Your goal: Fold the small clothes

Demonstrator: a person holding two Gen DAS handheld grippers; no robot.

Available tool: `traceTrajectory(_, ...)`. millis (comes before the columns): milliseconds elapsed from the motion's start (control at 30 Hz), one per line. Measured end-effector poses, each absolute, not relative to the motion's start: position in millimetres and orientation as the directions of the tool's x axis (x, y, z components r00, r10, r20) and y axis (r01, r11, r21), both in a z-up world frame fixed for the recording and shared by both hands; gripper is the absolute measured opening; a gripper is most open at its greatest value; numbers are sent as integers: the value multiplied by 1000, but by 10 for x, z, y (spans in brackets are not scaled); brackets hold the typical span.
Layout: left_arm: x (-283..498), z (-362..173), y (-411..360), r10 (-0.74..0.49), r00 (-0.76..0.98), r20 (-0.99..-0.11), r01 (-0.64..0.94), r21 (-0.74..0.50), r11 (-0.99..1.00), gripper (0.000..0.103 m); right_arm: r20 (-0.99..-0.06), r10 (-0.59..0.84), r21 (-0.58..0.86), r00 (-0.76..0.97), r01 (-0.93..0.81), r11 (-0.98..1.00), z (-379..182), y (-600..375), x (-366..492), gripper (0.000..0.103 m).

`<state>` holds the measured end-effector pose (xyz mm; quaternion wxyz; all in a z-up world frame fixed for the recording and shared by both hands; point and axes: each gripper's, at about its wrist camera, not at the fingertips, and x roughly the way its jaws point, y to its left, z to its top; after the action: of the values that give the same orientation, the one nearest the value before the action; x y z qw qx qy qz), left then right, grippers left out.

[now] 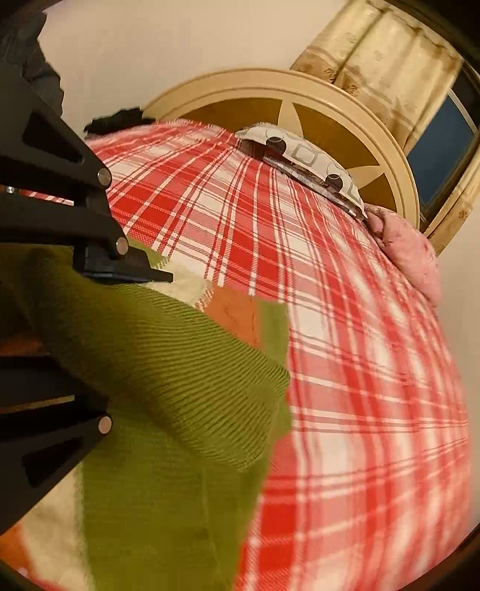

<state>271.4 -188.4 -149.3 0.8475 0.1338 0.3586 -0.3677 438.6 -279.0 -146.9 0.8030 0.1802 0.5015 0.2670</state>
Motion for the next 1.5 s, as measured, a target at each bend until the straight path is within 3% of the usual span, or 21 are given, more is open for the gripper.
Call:
traceTrajectory(367,2759,-1168,-2435,-681,383,-624,759,-208,617,11,-757,486,424,437,-236,874,-938,-3377,4268,16)
traceTrajectory(600,2755,-1490,-2793,-641,332,-692,776,-186,603,12,-787,462,444,409,-145,884,-1302,-3985,4210,16)
traceTrajectory(700,2743,-1633,-2837,-605,296,-739,787,-171,593,19,-814,440,449,379,-69,891,-1604,-4224,4170,25)
traceTrajectory(767,2652,-1609,-2796,-593,315,-741,797,-133,589,34,-816,424,457,393,-11,890,-1720,-4416,4047,44)
traceTrajectory(833,2512,-1501,-2639,-614,325,-719,814,-117,569,40,-803,408,462,435,21,887,-1709,-4597,3849,44)
traceTrajectory(967,2434,-1317,-2217,-628,387,-675,783,-118,610,65,-760,345,456,550,73,887,-1498,-4852,3314,45)
traceTrajectory(1133,2572,-1395,-1774,-549,506,-665,698,-58,714,68,-653,413,485,635,-69,872,-1155,-4470,2673,45)
traceTrajectory(1333,2517,-1769,-1725,-495,495,-714,690,-23,723,69,-718,365,412,593,-61,909,-1484,-4130,2340,45)
traceTrajectory(1400,2497,-1802,-1776,-477,497,-725,688,-6,726,69,-741,364,416,565,-39,908,-1686,-4114,2326,38)
traceTrajectory(1433,2491,-1773,-1773,-477,493,-728,687,-10,726,69,-766,338,387,547,-28,922,-1762,-4067,2317,6)
traceTrajectory(1500,2455,-1700,-1727,-505,477,-720,694,-45,719,69,-771,348,405,533,-11,914,-1767,-4034,2233,5)
